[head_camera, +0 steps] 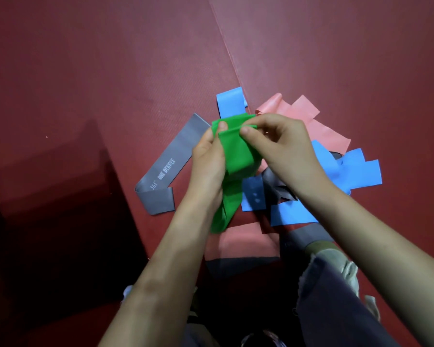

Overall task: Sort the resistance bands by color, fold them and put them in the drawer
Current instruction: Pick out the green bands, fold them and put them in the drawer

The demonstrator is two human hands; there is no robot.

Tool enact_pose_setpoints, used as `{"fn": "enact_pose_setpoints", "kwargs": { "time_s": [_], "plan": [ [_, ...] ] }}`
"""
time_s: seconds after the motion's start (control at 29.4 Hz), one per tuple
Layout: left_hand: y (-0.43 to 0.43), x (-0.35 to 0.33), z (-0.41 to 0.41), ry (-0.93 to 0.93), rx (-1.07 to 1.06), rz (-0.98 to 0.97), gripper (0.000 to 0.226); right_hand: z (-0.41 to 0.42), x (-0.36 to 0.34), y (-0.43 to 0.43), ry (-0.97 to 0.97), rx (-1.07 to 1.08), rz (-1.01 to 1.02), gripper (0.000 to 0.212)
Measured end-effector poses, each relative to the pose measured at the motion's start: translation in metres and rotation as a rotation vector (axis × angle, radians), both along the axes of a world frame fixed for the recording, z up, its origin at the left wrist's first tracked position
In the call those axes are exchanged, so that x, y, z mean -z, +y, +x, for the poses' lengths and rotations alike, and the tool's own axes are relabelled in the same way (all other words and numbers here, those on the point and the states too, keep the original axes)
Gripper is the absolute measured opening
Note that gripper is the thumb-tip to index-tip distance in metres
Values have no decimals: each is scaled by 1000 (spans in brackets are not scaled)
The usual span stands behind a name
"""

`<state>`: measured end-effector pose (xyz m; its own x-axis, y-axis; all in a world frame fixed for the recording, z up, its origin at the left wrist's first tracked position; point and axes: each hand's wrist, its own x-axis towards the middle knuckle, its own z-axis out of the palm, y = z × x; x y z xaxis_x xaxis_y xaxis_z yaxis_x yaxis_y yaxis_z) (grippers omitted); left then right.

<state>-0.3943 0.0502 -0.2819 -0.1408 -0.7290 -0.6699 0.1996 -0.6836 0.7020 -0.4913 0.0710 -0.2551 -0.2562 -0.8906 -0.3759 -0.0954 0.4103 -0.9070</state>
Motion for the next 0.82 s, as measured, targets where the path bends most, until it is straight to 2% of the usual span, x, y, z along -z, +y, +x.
{"fn": "enact_pose_setpoints", "kwargs": {
  "time_s": [0.31,0.44,0.48,0.58,0.68,0.75,0.82],
  "plan": [
    [2,-3,-5,-92,21,-10,25,2,6,-3,92,140,-37,11],
    [-1,-7,-4,-90,100,10,59,1,9,-6,128,157,-40,11],
    [0,-7,-4,-75,111,-3,56,0,9,-6,124,159,-42,12],
    [4,-8,-7,-97,120,-100,24,0,10,-8,96,154,-35,25],
    [3,-7,-10,-143,150,-134,17,-7,5,-9,39,119,26,30],
    [-3,-12,-13,-200,158,-142,17,-16,-5,-10,-142,152,90,31],
    [-10,-23,-16,-211,139,-151,15,-22,-17,-10,-244,178,125,37]
  ]
}}
